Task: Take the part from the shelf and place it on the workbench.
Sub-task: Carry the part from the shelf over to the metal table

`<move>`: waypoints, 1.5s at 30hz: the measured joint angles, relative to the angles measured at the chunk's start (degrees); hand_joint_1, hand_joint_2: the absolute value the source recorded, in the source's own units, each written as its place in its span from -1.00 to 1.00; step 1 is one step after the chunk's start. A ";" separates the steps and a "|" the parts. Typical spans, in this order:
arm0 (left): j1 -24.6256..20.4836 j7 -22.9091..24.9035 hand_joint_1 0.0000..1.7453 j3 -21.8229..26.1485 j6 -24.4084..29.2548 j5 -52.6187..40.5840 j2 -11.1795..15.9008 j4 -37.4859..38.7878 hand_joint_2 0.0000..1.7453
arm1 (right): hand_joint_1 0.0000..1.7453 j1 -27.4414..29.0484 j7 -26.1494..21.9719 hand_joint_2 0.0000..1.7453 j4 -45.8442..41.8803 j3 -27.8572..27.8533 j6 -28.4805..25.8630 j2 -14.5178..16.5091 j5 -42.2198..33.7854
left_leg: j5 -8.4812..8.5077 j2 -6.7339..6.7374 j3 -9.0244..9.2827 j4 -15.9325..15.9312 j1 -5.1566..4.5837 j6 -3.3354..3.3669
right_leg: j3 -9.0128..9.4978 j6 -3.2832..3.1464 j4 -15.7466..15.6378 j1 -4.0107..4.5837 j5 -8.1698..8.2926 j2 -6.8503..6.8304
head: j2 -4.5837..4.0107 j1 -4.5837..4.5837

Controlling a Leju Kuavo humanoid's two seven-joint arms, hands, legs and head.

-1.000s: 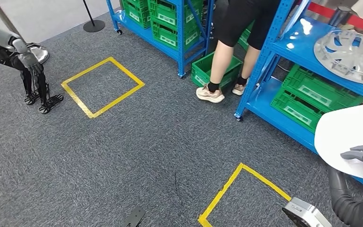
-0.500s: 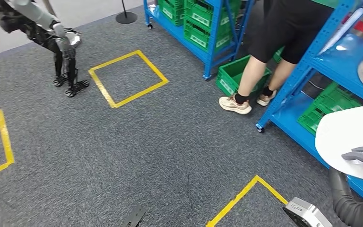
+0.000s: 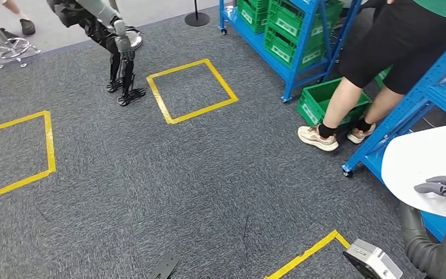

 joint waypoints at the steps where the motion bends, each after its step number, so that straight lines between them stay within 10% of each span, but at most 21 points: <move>1: -0.03 0.00 -1.00 0.00 0.00 0.00 0.02 -0.01 1.00 | 1.00 -0.04 0.00 1.00 0.01 0.09 0.00 -0.01 0.00 | 0.55 1.03 1.21 -2.27 -0.19 0.39 | -0.03 0.28 0.31 0.12 -0.25 -0.38 | 0.00 0.03; 6: -0.01 -0.01 -1.00 0.00 0.00 0.00 0.07 -0.01 1.00 | 1.00 -0.23 0.00 1.00 0.06 0.42 0.00 -0.05 0.11 | 0.83 -0.17 1.36 -3.67 -0.60 2.48 | -0.12 1.65 1.22 -0.02 -1.42 -1.03 | 0.00 0.23; 11: -0.12 0.00 -1.00 -0.02 0.00 0.00 0.01 -0.02 1.00 | 1.00 -0.09 0.00 1.00 0.20 0.67 0.00 -0.07 0.27 | 1.29 -3.42 1.28 -3.85 -0.63 3.40 | -7.01 2.04 16.43 -0.20 -8.98 3.82 | 0.00 0.88; 13: -0.05 0.01 -1.00 -0.02 0.00 0.00 0.03 -0.02 1.00 | 1.00 -0.06 0.00 1.00 0.33 0.68 0.01 -0.07 0.27 | 1.37 -4.86 1.34 -3.82 -0.84 3.49 | -7.16 1.62 16.00 -0.12 -7.03 4.10 | 0.00 0.91; 16: -0.08 0.02 -1.00 -0.03 0.00 0.00 -0.05 -0.02 1.00 | 1.00 -0.10 0.00 1.00 0.37 0.68 0.01 -0.07 0.28 | 1.52 -6.86 1.47 -3.78 -0.92 3.31 | -2.37 0.53 5.16 -0.04 -1.07 6.78 | 0.00 0.88; 19: -0.11 0.04 -1.00 -0.04 -0.03 0.02 -0.18 -0.02 1.00 | 1.00 -0.17 0.00 1.00 0.37 0.68 0.04 -0.08 0.31 | 2.03 -8.47 0.76 -3.77 -0.68 2.39 | -0.60 0.03 0.96 0.13 -0.24 8.00 | 0.00 0.82; 22: 0.05 0.09 -1.00 -0.04 -0.08 0.03 -0.15 -0.01 1.00 | 1.00 -0.32 -0.01 1.00 0.37 0.68 0.08 -0.05 0.34 | 1.15 -6.25 -0.19 -2.58 -0.74 1.48 | -0.27 -0.59 -0.07 0.05 0.38 6.07 | 0.00 0.73; 24: -0.03 0.11 -1.00 -0.04 -0.08 0.04 -0.10 -0.01 1.00 | 1.00 -0.30 -0.02 1.00 0.38 0.69 0.10 -0.05 0.37 | -2.13 -3.12 -2.70 2.54 -0.75 0.98 | -0.12 -0.88 -0.48 0.06 0.64 4.69 | 0.00 0.53; 27: 0.02 0.14 -1.00 -0.04 -0.09 0.04 -0.09 -0.02 1.00 | 1.00 -0.21 -0.02 1.00 0.41 0.74 0.13 -0.02 0.38 | -5.48 -2.64 -6.66 11.12 -0.19 0.25 | -0.17 -0.96 -0.47 0.09 0.61 2.51 | 0.00 0.41; 31: 0.04 0.19 -1.00 -0.04 -0.09 0.03 0.01 0.00 1.00 | 1.00 -0.28 -0.03 1.00 0.41 0.75 0.13 0.01 0.38 | -0.33 -0.09 -0.61 0.89 -0.16 0.18 | -0.09 -0.28 -0.07 0.08 0.15 0.22 | 0.00 0.35; 34: -0.02 0.30 -1.00 -0.04 -0.14 0.10 0.04 -0.02 1.00 | 1.00 -0.70 -0.11 1.00 0.44 0.79 0.07 0.02 0.45 | 0.42 2.33 1.68 -3.63 -0.77 1.41 | -0.04 0.57 0.28 0.39 -0.19 -0.89 | 0.00 0.38; 38: -0.44 0.33 -1.00 -0.04 -0.15 0.39 0.21 -0.02 1.00 | 1.00 -0.99 -0.02 1.00 0.65 0.75 -0.16 0.08 0.55 | 1.09 -0.13 1.55 -4.12 -0.62 2.82 | -0.47 1.73 2.00 0.00 -2.10 -0.11 | 0.00 0.51; 42: -0.95 0.35 -1.00 -0.04 -0.16 0.35 0.25 -0.02 1.00 | 1.00 -0.96 0.13 1.00 0.83 0.74 -0.22 -0.01 0.58 | 1.44 -2.91 1.45 -4.18 -0.88 3.50 | -6.93 1.88 16.39 -0.12 -8.96 3.77 | 0.00 0.89; 45: -0.94 0.38 -1.00 -0.04 -0.17 0.35 0.26 -0.02 1.00 | 1.00 -0.97 0.17 1.00 0.91 0.73 -0.22 -0.03 0.58 | 1.60 -5.20 1.55 -4.15 -1.25 3.69 | -6.18 1.05 13.72 0.05 -5.32 4.48 | 0.00 0.89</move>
